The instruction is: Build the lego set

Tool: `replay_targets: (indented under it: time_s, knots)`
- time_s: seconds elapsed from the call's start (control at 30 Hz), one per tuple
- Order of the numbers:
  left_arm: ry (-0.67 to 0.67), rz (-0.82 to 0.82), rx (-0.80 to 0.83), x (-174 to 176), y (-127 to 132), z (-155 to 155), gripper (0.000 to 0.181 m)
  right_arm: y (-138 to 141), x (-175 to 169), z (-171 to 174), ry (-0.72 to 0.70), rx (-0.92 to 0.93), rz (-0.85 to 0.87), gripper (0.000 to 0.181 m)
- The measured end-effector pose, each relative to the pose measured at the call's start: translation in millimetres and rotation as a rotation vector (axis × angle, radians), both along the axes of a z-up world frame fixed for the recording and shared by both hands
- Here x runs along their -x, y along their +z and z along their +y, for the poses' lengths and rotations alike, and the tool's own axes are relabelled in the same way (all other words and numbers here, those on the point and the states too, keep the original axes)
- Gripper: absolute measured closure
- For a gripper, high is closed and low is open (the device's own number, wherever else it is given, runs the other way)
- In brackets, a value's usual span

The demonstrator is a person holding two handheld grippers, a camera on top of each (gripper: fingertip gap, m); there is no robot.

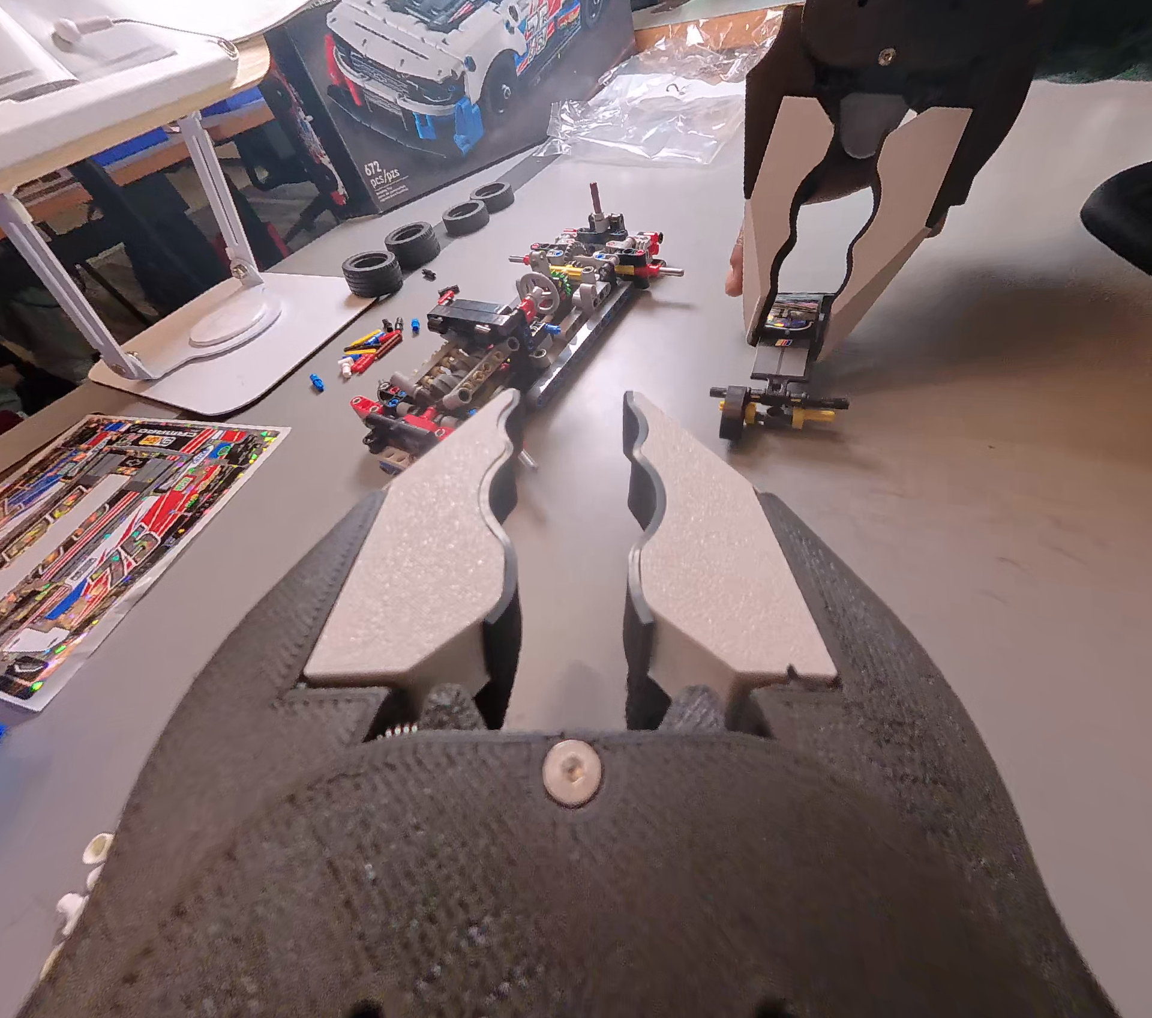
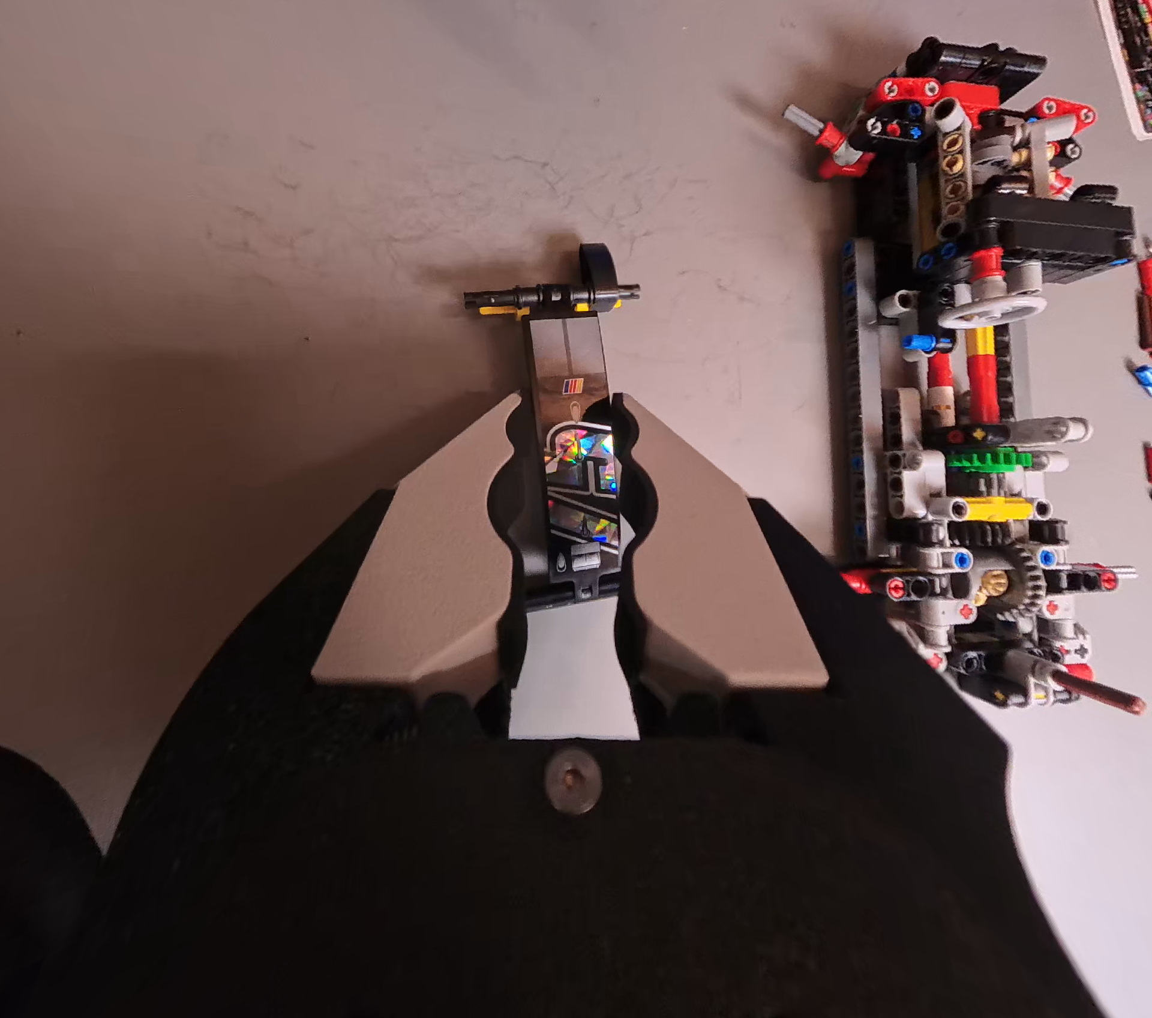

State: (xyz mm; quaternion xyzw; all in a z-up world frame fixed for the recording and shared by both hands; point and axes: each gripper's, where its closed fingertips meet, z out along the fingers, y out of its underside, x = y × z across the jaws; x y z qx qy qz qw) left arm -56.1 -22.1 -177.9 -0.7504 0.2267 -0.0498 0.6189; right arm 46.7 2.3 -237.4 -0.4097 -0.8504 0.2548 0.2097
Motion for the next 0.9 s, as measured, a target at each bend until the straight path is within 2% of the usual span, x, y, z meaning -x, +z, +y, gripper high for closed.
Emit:
replay_targets:
  time_s: [0.03, 0.37, 0.5, 0.63, 0.73, 0.9]
  knots:
    - [0.000, 0.001, -0.001, 0, 0, 0, 0.152, 0, 0, 0, -0.002, 0.000, 0.002, 0.160]
    - [0.009, -0.007, 0.005, 2, -1, 1, 0.152, -2, 4, 6, -0.024, -0.006, 0.022, 0.159]
    - [0.015, -0.011, 0.002, 3, 0, 1, 0.153, 7, 4, 6, -0.037, 0.012, 0.056, 0.146]
    - [0.019, -0.030, -0.009, 4, 4, 1, 0.153, 34, 8, 7, -0.093, 0.093, 0.193, 0.141]
    - [0.025, -0.040, -0.017, 5, 6, 1, 0.153, 66, 17, 12, -0.153, 0.188, 0.369, 0.139]
    - [0.042, -0.055, -0.026, 9, 8, 2, 0.153, 113, 30, 41, -0.301, 0.320, 0.628, 0.147]
